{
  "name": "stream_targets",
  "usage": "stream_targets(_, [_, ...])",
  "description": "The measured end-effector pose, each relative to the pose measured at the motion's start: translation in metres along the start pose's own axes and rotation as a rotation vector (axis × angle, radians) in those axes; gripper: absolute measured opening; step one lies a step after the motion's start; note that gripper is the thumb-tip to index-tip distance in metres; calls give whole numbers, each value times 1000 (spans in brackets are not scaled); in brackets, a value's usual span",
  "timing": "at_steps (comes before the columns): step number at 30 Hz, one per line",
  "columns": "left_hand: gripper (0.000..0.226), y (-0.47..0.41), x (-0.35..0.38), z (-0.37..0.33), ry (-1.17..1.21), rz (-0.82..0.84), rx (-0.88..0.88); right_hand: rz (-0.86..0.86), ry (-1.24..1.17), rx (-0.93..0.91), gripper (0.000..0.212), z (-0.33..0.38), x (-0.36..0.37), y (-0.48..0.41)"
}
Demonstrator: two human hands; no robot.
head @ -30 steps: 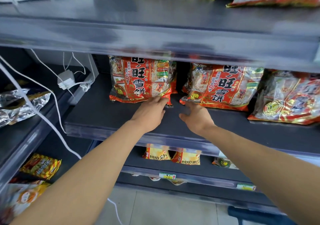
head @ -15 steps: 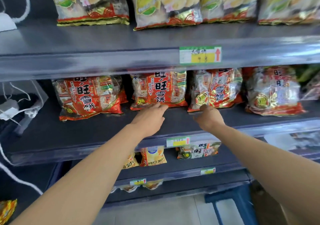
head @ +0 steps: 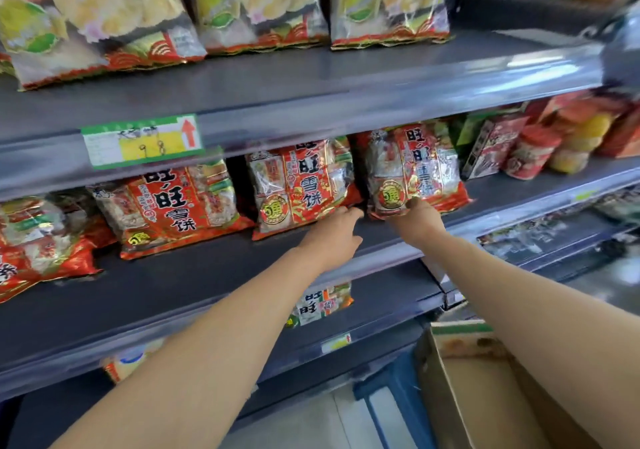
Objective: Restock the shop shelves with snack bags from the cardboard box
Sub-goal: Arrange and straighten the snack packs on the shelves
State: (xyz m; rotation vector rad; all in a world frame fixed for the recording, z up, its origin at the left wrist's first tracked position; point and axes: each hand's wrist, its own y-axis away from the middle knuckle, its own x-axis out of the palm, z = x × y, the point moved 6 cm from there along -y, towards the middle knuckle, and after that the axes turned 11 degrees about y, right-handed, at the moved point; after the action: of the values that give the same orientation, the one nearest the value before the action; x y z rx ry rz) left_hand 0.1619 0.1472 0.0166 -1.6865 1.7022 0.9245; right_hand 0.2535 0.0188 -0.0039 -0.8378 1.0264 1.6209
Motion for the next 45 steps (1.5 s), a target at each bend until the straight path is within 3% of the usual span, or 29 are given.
stream_targets(6, [58, -81, 32, -17, 338, -117, -183, 66, -349, 99, 61, -48, -9, -65])
stream_targets(10, [77, -132, 49, -11, 523, -204, -325, 160, -565, 100, 25, -62, -2, -103])
stream_targets(12, [87, -151, 53, -7, 524, -258, -373, 223, -729, 164, 17, -69, 6, -117])
stream_targets(16, [105, -173, 54, 3, 443, -316, -499, 283, -968, 260, 15, -75, 10, -139])
stream_targets(19, [110, -192, 54, 21, 653, -351, -564, 342, -1084, 242, 19, -70, 8, -156])
stream_targets(21, [103, -204, 56, 31, 834, -369, -586, 392, -1158, 203, 23, -62, 11, -167])
stream_targets(24, [92, -216, 53, 37, 854, -446, -589, 426, -1240, 139, 39, -49, 17, -183])
stream_targets(30, [76, -226, 48, 37, 777, -667, -528, 376, -1325, 116, 48, -40, 16, -207])
stream_targets(32, [73, -221, 51, 33, 734, -674, -518, 380, -1321, 98, 54, -46, 21, -209])
stream_targets(36, [67, -210, 61, 28, 590, -640, -511, 367, -1263, 60, 38, -59, 27, -205])
stream_targets(42, [60, -210, 61, 35, 690, -590, -584, 4, -890, 219, 46, -89, 13, -214])
stream_targets(45, [48, -206, 60, 30, 663, -615, -567, 121, -1079, 313, 59, -91, 13, -213])
